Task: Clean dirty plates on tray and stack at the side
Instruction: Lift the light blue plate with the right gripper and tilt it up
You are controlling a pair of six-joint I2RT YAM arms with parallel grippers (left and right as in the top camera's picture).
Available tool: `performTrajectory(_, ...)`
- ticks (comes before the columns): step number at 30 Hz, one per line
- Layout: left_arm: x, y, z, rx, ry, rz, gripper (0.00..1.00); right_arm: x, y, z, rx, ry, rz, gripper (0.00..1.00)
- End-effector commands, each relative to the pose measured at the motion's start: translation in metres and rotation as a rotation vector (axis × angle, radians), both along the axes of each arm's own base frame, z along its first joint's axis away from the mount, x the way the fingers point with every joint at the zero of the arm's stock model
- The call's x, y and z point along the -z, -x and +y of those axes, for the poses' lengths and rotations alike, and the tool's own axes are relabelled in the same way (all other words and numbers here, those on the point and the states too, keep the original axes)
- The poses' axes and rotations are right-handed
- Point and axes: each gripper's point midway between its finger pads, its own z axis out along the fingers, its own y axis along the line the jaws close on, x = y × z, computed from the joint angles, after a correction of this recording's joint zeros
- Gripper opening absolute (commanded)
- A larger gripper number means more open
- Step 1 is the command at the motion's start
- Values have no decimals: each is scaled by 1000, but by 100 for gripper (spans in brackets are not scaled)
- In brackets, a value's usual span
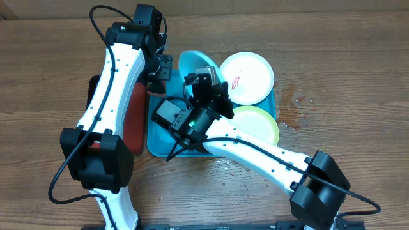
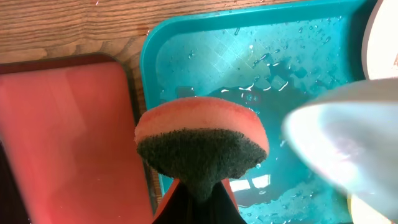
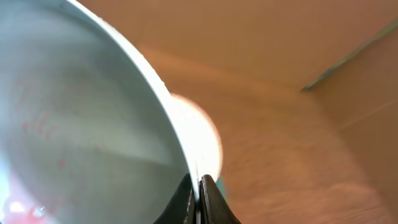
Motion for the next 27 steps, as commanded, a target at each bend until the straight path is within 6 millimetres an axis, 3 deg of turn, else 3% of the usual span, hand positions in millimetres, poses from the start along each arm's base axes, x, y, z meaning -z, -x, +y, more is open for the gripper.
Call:
performTrajectory(1, -8, -4, 4, 1, -5, -25, 4, 30, 8, 13, -24, -213, 206, 4)
performTrajectory(4, -7, -4, 4, 1, -6, -22, 5, 49, 9, 9, -6, -287, 320, 4)
performTrajectory(7, -7, -3, 4, 1, -6, -19, 4, 47, -3, -13, 51, -283, 313, 4)
performTrajectory(10, -7, -3, 4, 1, -7, -19, 4, 24, -14, -39, 94, -223, 257, 4)
performTrajectory(13, -7, -4, 4, 1, -6, -21, 4, -15, -20, -56, 123, -153, 123, 4)
performTrajectory(15, -7, -4, 4, -2, -5, -23, 4, -31, -18, -54, 115, -143, 59, 4)
performTrajectory(20, -7, -4, 4, -2, -5, -22, 4, -50, -11, -54, 102, -28, -23, 4)
performTrajectory(24, -7, -4, 4, -2, -5, -23, 4, -28, -6, -23, -23, -84, 121, 4)
performTrajectory(25, -7, -4, 4, -2, -6, -22, 4, -28, -1, -22, -43, -45, 140, 4)
performTrajectory(27, -7, -3, 4, -2, -6, -19, 4, -41, 2, -38, 17, 23, 69, 4)
